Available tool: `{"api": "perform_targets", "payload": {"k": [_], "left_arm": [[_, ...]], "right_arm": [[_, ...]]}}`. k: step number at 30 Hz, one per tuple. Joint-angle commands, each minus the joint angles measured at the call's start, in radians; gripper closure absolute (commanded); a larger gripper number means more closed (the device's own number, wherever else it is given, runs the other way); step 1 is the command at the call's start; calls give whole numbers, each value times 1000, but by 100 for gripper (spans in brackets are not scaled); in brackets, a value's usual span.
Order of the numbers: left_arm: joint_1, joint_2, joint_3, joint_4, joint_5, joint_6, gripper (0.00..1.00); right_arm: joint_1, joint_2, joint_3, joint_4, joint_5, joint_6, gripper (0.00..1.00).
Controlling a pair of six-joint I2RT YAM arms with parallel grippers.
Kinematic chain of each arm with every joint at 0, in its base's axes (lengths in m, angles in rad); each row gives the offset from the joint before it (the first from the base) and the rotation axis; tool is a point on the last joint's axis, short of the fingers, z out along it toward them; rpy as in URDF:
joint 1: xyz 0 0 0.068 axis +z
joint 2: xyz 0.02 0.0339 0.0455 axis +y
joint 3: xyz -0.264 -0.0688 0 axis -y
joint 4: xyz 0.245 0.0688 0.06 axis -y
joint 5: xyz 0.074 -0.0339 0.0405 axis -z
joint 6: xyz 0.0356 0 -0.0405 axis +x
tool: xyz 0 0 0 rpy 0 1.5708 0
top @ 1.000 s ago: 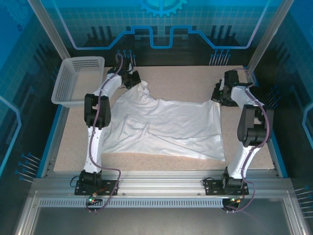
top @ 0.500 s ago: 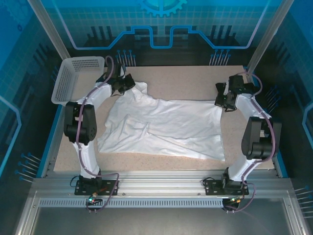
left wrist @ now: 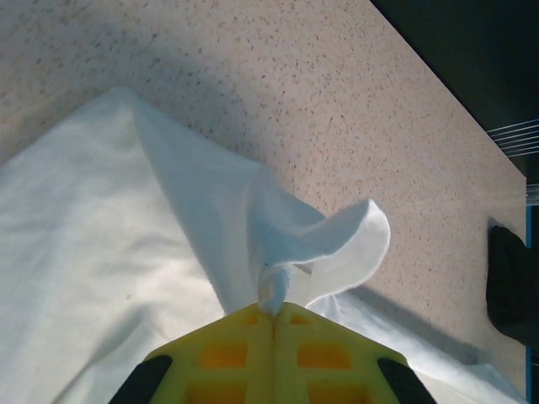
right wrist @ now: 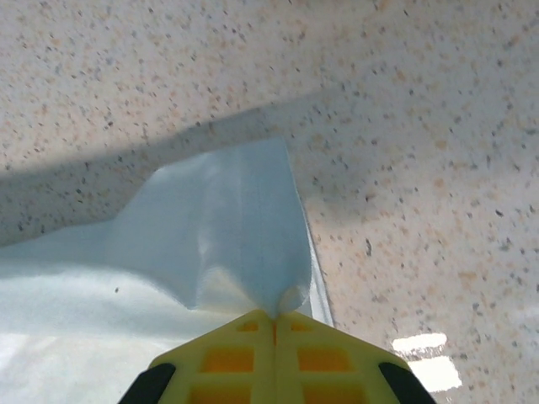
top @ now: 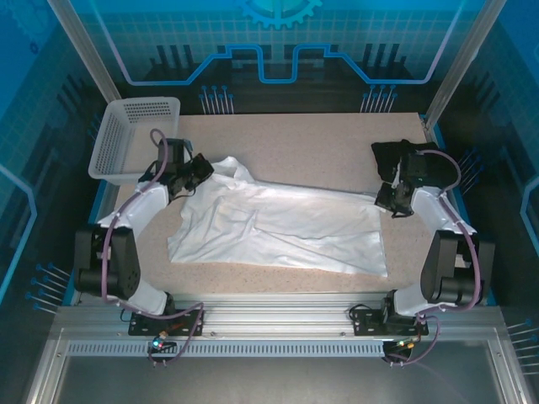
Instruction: Fold the inside-out t-shirt
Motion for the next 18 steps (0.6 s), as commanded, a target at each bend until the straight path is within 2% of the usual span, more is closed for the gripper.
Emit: {"api": "perform_targets", "payload": {"k": [1,8,18], "left_arm": [[25,-97,-72,-39,-23,-8,100],[66,-242,-154,-144,-46,38,100],[79,-392,-261,-224,-52,37,100]], "right_arm": [[-23,-48,-41,-32,11,16,100],[-39,-85,-92,-49,-10,33,100],[-40,-125,-153,-87,-13,49,100]]}}
